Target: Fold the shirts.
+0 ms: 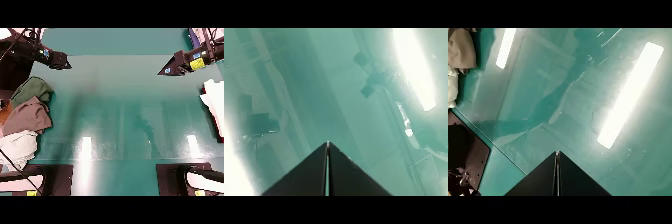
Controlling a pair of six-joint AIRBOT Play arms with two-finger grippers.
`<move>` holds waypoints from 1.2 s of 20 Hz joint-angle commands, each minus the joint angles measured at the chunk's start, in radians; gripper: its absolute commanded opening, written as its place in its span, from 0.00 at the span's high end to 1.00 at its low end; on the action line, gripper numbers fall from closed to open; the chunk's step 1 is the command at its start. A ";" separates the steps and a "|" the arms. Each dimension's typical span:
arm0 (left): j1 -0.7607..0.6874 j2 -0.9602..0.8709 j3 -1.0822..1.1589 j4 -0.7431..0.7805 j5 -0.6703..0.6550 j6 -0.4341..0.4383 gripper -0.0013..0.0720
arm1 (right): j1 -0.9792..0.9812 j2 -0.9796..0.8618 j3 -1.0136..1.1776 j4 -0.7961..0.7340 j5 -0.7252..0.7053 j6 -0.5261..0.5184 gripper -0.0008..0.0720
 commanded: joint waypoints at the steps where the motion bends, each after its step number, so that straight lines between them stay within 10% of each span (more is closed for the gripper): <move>1: 0.000 -0.001 0.000 0.000 0.000 0.000 0.95 | 0.003 0.000 0.000 0.001 0.001 0.000 0.96; 16: 0.000 -0.001 0.000 -0.026 0.061 0.006 0.94 | 0.003 0.000 0.000 0.000 -0.011 0.000 0.96; 17: 0.003 -0.001 0.000 0.021 0.086 0.016 0.79 | 0.003 0.000 0.000 0.000 -0.013 0.000 0.96; 18: 0.003 -0.001 0.000 0.137 0.107 0.008 0.26 | 0.003 0.000 0.000 0.000 -0.013 0.000 0.96; 19: 0.003 -0.003 0.000 0.296 0.120 -0.066 0.12 | 0.003 0.000 0.000 0.000 -0.013 0.000 0.96; 22: 0.019 -0.027 -0.047 0.711 0.145 -0.259 0.12 | 0.003 0.000 0.000 0.000 -0.014 0.000 0.96; 24: 0.081 -0.048 -0.127 0.732 0.193 -0.299 0.12 | 0.003 0.000 0.000 0.000 -0.012 0.000 0.96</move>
